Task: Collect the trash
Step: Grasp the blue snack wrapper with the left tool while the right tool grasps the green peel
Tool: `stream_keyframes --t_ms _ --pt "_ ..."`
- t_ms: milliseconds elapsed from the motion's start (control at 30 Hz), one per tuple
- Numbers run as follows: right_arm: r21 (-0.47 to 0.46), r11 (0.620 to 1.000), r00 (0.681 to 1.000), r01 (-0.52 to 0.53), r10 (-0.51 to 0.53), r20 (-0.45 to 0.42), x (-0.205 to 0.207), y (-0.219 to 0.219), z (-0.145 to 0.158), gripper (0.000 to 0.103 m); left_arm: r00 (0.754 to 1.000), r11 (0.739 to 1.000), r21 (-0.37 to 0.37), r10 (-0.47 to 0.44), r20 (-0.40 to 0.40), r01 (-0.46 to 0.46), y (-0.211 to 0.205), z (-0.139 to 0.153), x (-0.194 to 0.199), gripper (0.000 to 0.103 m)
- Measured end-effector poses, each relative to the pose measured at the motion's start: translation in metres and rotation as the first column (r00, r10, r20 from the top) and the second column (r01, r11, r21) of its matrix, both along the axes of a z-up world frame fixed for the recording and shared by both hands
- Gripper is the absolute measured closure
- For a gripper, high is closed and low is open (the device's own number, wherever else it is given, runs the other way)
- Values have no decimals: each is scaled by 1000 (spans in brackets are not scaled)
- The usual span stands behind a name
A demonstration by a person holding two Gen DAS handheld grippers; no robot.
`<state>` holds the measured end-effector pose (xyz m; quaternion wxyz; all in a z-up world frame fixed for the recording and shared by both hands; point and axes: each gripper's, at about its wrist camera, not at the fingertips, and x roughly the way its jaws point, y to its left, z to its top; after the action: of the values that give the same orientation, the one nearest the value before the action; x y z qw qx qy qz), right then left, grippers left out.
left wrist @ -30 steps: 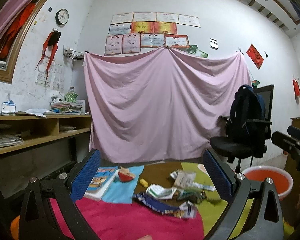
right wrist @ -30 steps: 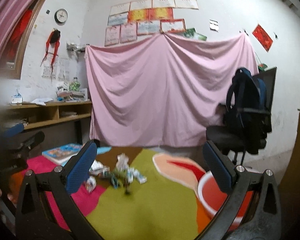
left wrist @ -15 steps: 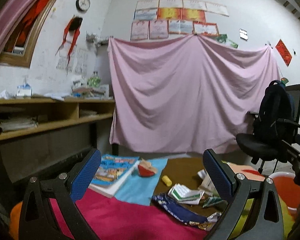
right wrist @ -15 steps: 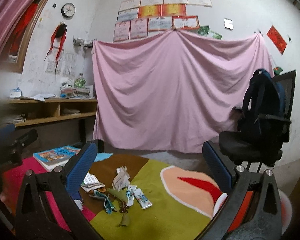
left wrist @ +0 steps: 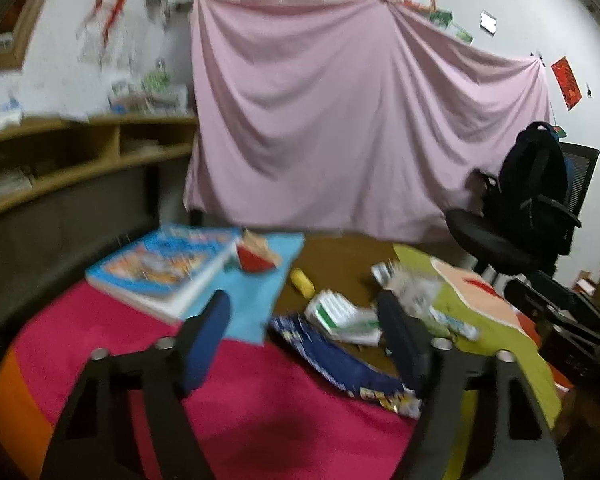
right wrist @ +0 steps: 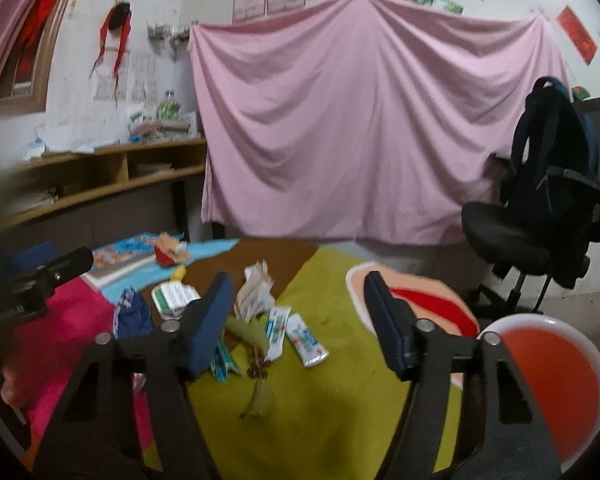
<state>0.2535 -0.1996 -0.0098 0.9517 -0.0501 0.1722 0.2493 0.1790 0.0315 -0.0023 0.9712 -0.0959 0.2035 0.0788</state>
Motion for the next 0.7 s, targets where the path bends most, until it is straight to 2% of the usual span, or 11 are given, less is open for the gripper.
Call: stream_keyframes --t_ms 200,467,533,600,700 --pt "-42 999 995 -16 12 -98 13 6 -12 31 992 992 -120 -57 -113 43 8 -13 14 54" --pt "-55 997 979 -57 45 -200 23 9 -22 36 964 965 -252 -134 -229 74 12 -31 26 61" --pt "-56 996 973 -65 51 -224 25 10 -24 36 959 959 -273 -145 -245 75 14 -34 29 66" --pt "-58 995 968 -77 61 -244 27 11 -27 36 954 950 -302 -161 -253 80 16 -36 30 78" --pt "-64 993 961 -95 75 -264 29 13 -29 37 951 941 -328 -173 -258 82 19 -37 29 90"
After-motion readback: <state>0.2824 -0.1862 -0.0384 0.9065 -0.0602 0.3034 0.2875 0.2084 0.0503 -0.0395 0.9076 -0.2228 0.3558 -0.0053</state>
